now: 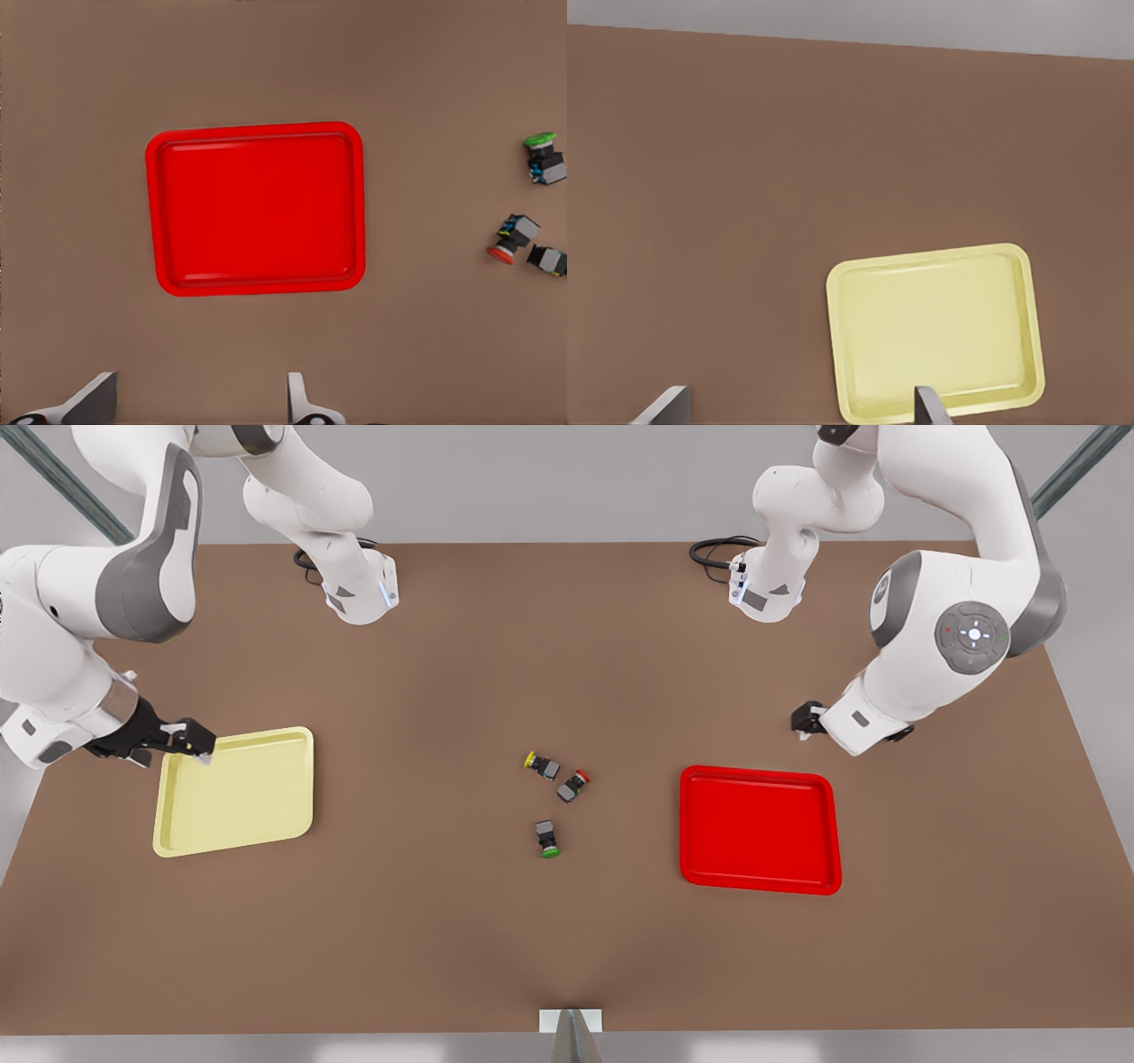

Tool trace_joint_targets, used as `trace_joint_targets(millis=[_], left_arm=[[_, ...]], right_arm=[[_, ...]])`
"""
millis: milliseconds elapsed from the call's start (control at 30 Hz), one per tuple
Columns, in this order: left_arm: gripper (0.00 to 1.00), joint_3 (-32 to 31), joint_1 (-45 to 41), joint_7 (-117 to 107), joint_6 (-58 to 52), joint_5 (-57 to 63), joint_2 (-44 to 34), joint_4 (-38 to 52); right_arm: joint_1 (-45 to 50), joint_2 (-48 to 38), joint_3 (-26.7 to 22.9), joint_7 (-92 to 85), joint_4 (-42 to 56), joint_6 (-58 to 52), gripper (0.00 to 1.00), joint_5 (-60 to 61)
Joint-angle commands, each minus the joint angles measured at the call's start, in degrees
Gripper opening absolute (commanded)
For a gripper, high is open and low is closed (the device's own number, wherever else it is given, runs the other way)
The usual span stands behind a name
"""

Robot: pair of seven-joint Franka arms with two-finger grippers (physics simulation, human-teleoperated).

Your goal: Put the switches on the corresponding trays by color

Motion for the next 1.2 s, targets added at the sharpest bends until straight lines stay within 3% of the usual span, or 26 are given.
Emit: trace_joint_targets(millis=[0,133,167,333,433,567,733,867,1167], left_arm=[[1.00,0.0,0.0,0.0,0.0,0.5,0.0,0.0],[1.00,-0.3,-0.6,-0.5,0.2,0.2,1.4,-0.5],[1.00,-0.3,-0.6,-0.5,0.0,-0.3,1.5,-0.5],[1.00,-0.9,-0.6,-0.4,0.6,-0.3,1.7,-2.3],[1.00,-1.6,-5.2,-0.4,1.7,-0.3,4.1,-2.3],[1.00,-1.6,-6.3,-0.4,6.1,-0.3,5.2,-4.1],[1.00,-1.6,-11.7,-0.4,13.3,-0.9,5.6,-8.5],[1.00,-1.6,-11.7,-0.5,13.2,-0.9,5.8,-9.3],[1.00,-1.6,-11.7,-0.5,13.2,-0.9,7.0,-9.2]], right_arm=[[0.1,0.0,0.3,0.0,0.0,-0.1,1.00,0.0],[2.3,0.4,1.5,-0.1,-2.7,4.1,1.00,1.3],[3.8,1.5,4.0,-0.1,-3.6,4.2,1.00,1.2],[27.5,7.3,4.2,-0.1,-6.2,7.9,1.00,1.0],[35.3,15.4,4.3,0.6,-6.5,14.5,1.00,0.8],[34.1,25.6,8.5,-3.9,-6.4,27.4,1.00,-3.8],[34.7,28.9,8.7,-8.8,-6.1,28.4,1.00,-4.0],[35.3,35.9,11.9,-10.5,-3.7,31.3,1.00,-6.9],[33.4,36.1,14.4,-13.4,-9.2,34.4,1.00,-8.1]])
